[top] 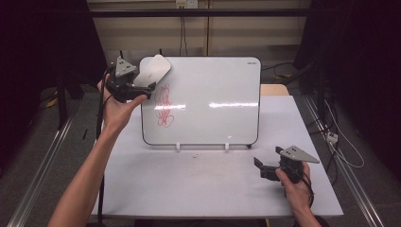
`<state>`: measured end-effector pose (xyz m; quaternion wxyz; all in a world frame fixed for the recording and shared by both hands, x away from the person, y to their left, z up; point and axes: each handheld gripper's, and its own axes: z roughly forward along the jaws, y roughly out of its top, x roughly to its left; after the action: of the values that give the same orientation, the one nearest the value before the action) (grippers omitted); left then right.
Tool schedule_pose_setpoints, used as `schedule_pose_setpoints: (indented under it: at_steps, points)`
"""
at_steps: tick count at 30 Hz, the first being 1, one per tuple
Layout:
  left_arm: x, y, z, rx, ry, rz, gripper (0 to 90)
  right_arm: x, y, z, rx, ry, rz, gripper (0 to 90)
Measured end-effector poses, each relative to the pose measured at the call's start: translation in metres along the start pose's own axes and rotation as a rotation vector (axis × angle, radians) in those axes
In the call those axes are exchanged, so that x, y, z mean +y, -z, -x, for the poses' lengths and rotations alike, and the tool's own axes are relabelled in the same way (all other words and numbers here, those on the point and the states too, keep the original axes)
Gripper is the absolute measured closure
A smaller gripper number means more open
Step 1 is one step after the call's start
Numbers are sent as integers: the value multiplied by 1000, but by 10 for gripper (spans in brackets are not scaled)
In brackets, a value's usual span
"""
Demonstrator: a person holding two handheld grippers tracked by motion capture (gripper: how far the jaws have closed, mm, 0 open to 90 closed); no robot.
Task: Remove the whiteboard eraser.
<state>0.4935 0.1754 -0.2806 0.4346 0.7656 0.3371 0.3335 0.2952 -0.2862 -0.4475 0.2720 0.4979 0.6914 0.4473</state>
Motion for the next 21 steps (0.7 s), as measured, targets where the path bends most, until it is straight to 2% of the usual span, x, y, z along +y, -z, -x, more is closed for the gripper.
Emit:
schedule_pose_setpoints:
  at_steps: [1, 3, 5, 7, 10, 11, 14, 16, 18, 21]
  points:
    - [2, -1, -1, -4, -3, -9, 106, 0, 0, 0, 0, 0, 0, 56]
    - [4, -5, -1, -4, 10, 4, 106, 0, 0, 0, 0, 1, -1, 56]
    - [8, -7, 0, -10, -23, -18, 108, 0, -1, 0, 0, 0, -2, 56]
    - [12, -11, 2, -1, -37, -15, 109, 0, -1, 0, 3, 3, -3, 56]
    - [17, -17, 7, -14, -73, -17, 118, 0, -1, 0, 6, 2, -5, 56]
    - [18, -19, 8, -9, -95, -36, 125, 0, -1, 0, 6, 3, -4, 55]
    - [18, -25, 11, -1, -101, -35, 140, 0, 0, 0, 7, 1, -5, 55]
    - [19, -28, 11, 25, -120, -48, 144, -1, 0, 1, 8, -1, -6, 54]
    - [20, -31, 11, 25, -130, -65, 157, -1, -1, 1, 8, -1, -6, 54]
    - [19, -35, 12, 33, -134, -66, 197, -1, -1, 0, 9, 2, -6, 54]
